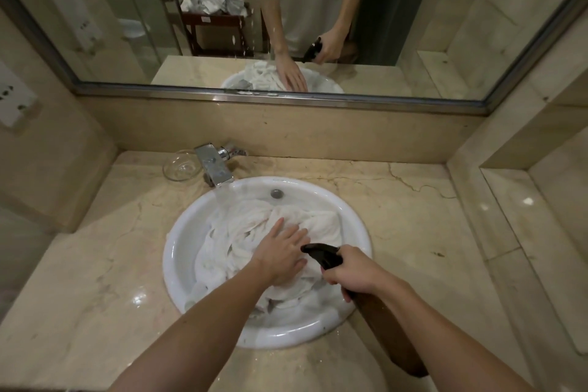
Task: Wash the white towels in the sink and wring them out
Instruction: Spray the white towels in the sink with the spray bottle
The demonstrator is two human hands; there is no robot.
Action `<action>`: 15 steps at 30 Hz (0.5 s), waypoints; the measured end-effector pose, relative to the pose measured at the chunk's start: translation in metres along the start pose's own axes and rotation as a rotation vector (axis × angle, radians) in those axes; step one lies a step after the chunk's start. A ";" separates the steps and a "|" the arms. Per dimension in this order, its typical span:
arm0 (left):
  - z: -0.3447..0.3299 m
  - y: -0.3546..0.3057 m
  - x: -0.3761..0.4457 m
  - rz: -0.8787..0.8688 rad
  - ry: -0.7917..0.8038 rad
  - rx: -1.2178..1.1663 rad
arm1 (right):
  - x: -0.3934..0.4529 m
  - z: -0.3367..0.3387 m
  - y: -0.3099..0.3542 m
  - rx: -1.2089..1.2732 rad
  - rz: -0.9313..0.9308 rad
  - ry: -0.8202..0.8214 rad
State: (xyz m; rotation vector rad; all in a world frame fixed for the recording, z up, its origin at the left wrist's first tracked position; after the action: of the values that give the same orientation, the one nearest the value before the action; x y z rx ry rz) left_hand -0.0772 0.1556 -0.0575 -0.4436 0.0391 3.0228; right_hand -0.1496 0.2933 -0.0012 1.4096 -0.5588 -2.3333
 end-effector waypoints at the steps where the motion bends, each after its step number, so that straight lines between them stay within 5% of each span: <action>1: -0.002 0.002 -0.003 -0.007 -0.009 0.003 | 0.001 0.000 -0.001 0.008 -0.004 0.012; 8: -0.016 0.027 -0.034 0.084 0.083 0.025 | 0.003 0.023 -0.018 0.007 -0.123 -0.304; 15: -0.003 0.040 -0.051 0.153 0.054 -0.073 | -0.004 0.017 -0.004 -0.004 -0.125 -0.277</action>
State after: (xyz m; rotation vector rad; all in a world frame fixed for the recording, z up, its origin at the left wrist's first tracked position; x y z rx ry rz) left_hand -0.0312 0.1111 -0.0453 -0.5537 -0.0361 3.1697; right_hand -0.1637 0.3007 0.0071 1.1563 -0.5535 -2.6497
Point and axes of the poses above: each hand's wrist, its own x-axis towards the middle knuckle, its own z-axis out of the back of the hand, y = z × x, the point moved 5 cm from there along x, towards the middle knuckle, and after that the axes turned 9 degrees about -z, right-handed, at the moved point
